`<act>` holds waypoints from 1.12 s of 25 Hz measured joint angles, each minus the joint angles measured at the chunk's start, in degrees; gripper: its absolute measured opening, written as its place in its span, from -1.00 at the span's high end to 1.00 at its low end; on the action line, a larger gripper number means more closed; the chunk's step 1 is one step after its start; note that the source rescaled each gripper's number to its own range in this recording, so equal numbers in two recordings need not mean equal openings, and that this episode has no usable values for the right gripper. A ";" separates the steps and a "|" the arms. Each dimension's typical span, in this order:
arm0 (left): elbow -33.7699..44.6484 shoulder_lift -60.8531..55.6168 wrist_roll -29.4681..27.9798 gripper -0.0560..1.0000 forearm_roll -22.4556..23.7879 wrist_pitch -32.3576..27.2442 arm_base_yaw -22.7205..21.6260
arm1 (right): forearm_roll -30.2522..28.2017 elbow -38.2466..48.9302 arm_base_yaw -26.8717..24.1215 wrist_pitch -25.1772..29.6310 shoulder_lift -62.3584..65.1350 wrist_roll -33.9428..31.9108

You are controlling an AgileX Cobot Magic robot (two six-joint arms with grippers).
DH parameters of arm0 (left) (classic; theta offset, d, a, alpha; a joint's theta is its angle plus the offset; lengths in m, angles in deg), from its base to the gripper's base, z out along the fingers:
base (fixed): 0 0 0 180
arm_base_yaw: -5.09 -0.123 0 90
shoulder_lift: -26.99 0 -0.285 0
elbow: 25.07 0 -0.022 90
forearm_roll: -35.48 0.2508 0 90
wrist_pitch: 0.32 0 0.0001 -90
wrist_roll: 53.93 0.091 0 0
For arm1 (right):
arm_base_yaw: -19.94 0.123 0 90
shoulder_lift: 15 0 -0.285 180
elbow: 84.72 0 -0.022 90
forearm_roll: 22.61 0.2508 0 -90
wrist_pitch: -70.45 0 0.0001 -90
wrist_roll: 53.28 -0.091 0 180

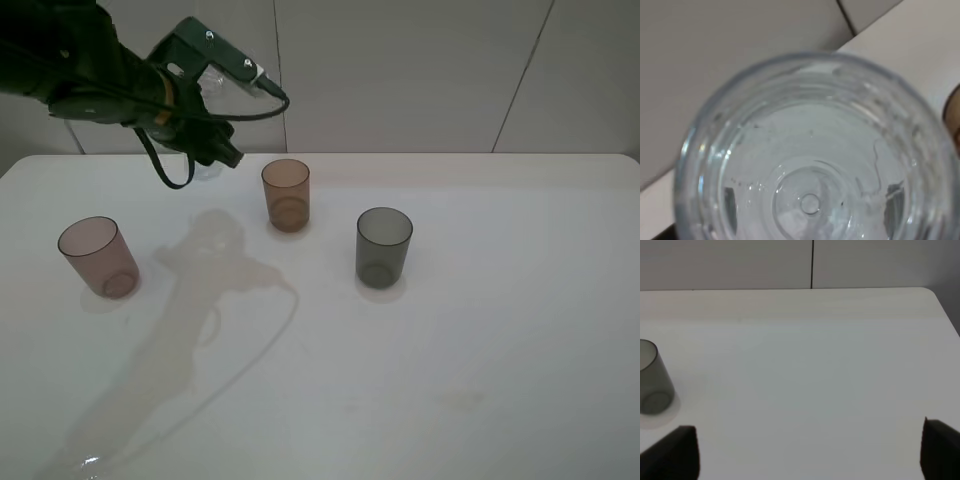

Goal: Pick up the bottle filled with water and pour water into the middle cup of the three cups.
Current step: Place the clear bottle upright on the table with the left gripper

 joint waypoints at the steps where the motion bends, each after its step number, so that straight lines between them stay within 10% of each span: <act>1: 1.66 -0.04 -0.56 0.88 0.00 3.33 -1.17 | 0.00 0.00 0.00 0.00 0.00 0.00; 15: 10.07 1.23 -1.62 0.88 -0.55 30.51 -14.32 | 0.00 0.00 0.00 0.00 0.00 0.00; 28: 10.36 7.42 -1.62 0.88 -1.97 29.04 -14.46 | 0.00 0.00 0.00 0.00 0.00 0.00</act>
